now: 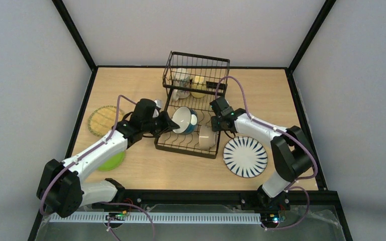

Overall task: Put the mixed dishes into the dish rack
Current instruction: Move the dish rack to the center of the board.

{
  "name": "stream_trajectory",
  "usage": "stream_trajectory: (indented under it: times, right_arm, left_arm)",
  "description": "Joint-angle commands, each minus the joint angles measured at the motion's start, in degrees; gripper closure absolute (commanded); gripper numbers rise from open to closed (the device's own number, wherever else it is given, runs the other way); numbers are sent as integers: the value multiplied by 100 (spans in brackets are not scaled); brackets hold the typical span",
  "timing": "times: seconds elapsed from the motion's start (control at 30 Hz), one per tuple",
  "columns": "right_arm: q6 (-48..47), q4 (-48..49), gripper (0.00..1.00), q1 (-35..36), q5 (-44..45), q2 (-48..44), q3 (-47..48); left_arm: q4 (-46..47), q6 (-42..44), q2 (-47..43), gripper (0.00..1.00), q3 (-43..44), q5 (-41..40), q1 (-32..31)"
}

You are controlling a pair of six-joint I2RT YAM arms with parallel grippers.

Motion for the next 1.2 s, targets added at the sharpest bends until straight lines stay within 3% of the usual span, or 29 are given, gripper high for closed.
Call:
stream_trajectory:
  times: [0.0, 0.13, 0.63, 1.17]
  right_arm:
    - [-321, 409, 93, -127, 127, 313, 290]
    - [-596, 538, 100, -249, 91, 395, 339]
    - [-1762, 1264, 100, -540, -31, 755, 631]
    - [-2913, 1800, 100, -579, -1182, 697, 545]
  left_arm:
    - [390, -75, -160, 98, -39, 265, 84]
    - [544, -153, -123, 99, -85, 293, 92]
    - [1383, -887, 49, 98, -340, 593, 101]
    - [1705, -1083, -19, 98, -486, 612, 163]
